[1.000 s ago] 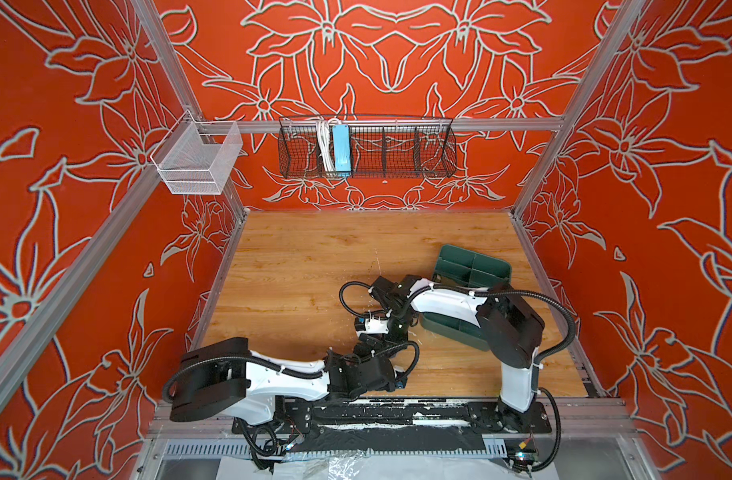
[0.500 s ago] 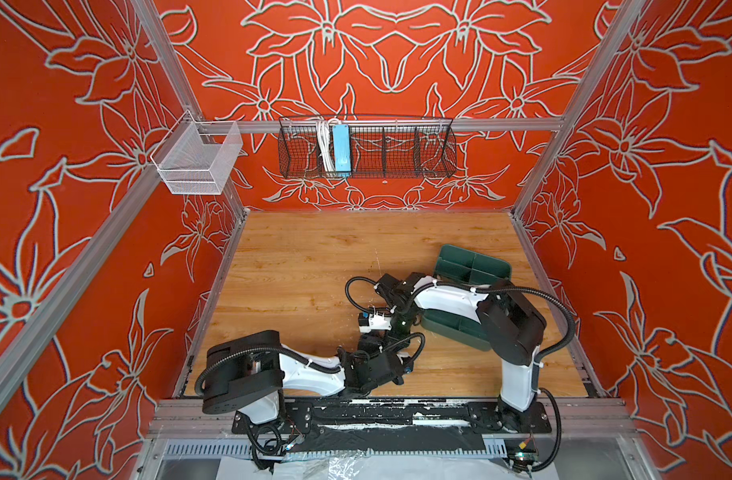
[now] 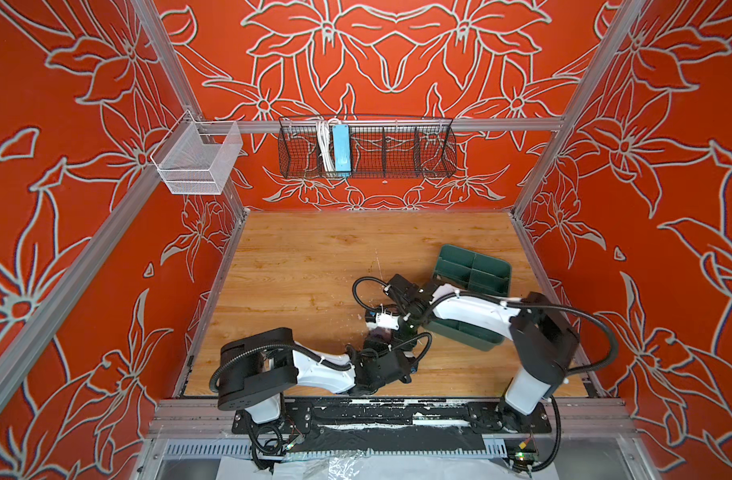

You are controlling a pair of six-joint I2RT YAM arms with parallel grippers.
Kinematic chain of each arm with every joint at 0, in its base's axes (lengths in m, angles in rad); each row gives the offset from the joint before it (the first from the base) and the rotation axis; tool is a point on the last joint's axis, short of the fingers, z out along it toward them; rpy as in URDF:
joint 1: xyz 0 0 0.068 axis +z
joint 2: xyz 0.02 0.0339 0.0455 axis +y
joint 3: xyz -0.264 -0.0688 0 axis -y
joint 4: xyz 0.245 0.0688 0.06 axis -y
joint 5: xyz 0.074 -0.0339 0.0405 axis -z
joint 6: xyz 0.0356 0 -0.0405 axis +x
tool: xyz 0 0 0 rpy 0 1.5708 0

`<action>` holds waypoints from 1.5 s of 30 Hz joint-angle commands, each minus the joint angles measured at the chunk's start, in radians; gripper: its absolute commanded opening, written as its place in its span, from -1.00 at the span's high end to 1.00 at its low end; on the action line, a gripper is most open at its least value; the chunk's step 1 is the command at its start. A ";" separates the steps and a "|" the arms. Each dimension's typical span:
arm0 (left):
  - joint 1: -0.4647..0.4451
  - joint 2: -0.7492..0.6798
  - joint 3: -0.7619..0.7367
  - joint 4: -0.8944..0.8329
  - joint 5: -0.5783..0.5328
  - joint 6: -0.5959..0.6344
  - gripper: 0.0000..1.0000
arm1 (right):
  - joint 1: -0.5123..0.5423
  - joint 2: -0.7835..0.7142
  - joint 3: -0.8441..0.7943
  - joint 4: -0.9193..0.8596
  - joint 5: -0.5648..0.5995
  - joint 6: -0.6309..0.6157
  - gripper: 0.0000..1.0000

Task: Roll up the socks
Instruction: 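Lift the rolled sock with the left gripper while the right gripper moves to the tray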

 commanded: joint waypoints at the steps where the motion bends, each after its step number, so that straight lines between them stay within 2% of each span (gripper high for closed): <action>1: 0.027 0.058 -0.015 -0.128 0.184 -0.049 0.65 | 0.035 -0.141 -0.071 0.034 0.076 0.041 -0.46; 5: 0.029 0.067 0.007 -0.179 0.255 -0.044 0.64 | -0.022 -0.326 -0.098 0.085 0.215 0.071 -0.51; 11: 0.039 0.092 0.090 -0.352 0.430 -0.038 0.63 | -0.098 -0.588 -0.117 0.214 0.626 0.155 -0.87; 13: 0.081 0.108 0.123 -0.416 0.490 -0.033 0.61 | -0.126 -0.675 -0.123 0.256 0.735 0.181 -0.91; 16: 0.114 0.133 0.178 -0.504 0.571 -0.026 0.61 | -0.150 -0.806 -0.137 0.291 0.821 0.216 -0.95; 20: 0.177 0.175 0.276 -0.638 0.704 -0.023 0.61 | -0.150 -0.989 -0.167 0.298 0.787 0.242 -0.94; 23: 0.225 0.208 0.345 -0.717 0.786 -0.016 0.60 | -0.150 -1.101 -0.198 0.261 0.673 0.237 -0.87; 25: 0.257 0.231 0.390 -0.769 0.835 -0.008 0.58 | -0.150 -1.155 -0.208 0.194 0.544 0.218 -0.77; 30: 0.334 0.307 0.502 -0.864 0.880 -0.055 0.54 | -0.149 -1.201 -0.197 0.037 0.294 0.187 -0.66; 34: 0.393 0.348 0.587 -0.936 0.916 -0.071 0.52 | -0.149 -1.164 -0.203 -0.038 0.247 0.144 -0.60; 37: 0.412 0.337 0.603 -0.941 0.950 -0.051 0.53 | -0.149 -1.123 -0.210 -0.065 0.298 0.121 -0.55; 38: 0.413 0.332 0.605 -0.942 0.955 -0.042 0.53 | -0.149 -1.118 -0.218 -0.056 0.341 0.127 -0.55; 39: 0.415 0.326 0.605 -0.942 0.959 -0.033 0.53 | -0.149 -1.114 -0.231 -0.028 0.433 0.156 -0.56; 42: 0.416 0.321 0.603 -0.941 0.965 -0.009 0.57 | -0.150 -1.075 -0.232 0.008 0.771 0.337 -0.62; 45: 0.416 0.311 0.591 -0.927 0.960 -0.003 0.61 | -0.160 -1.003 -0.158 -0.087 0.870 0.508 -0.62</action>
